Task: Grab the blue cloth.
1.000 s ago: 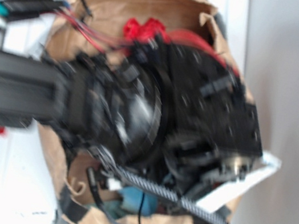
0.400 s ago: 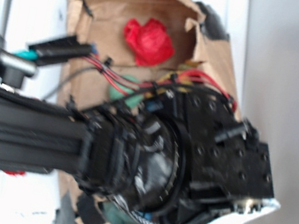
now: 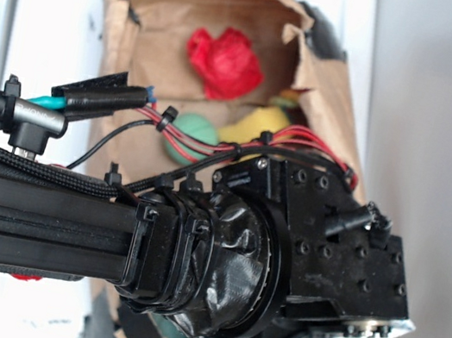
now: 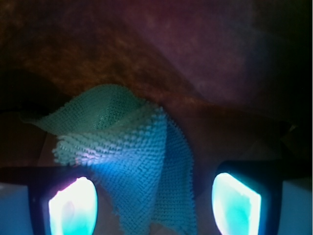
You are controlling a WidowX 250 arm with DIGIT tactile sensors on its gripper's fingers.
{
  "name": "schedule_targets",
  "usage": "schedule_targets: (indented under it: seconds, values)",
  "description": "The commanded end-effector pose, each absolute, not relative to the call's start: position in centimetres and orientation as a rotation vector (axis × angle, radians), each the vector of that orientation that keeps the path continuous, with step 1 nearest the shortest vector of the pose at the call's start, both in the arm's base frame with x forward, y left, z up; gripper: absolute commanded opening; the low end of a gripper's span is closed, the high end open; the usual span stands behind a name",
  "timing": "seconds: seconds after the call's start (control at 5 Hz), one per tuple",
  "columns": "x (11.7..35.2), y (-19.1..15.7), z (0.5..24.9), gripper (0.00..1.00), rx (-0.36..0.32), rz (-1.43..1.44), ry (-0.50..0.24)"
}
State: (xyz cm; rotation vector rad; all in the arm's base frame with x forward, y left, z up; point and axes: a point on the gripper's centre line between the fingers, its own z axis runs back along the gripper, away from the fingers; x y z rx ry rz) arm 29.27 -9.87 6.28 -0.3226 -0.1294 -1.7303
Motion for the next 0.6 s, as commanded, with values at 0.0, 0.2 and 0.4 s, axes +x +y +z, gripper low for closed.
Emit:
schedule_targets:
  seconds: [0.0, 0.2, 0.4]
  values:
    - [28.5, -11.1, 8.2, 1.0, -0.286, -1.801, -0.177]
    - [26.4, -10.4, 6.7, 1.0, -0.254, -1.861, -0.221]
    - [21.4, -9.2, 4.3, 1.0, -0.249, -1.947, -0.247]
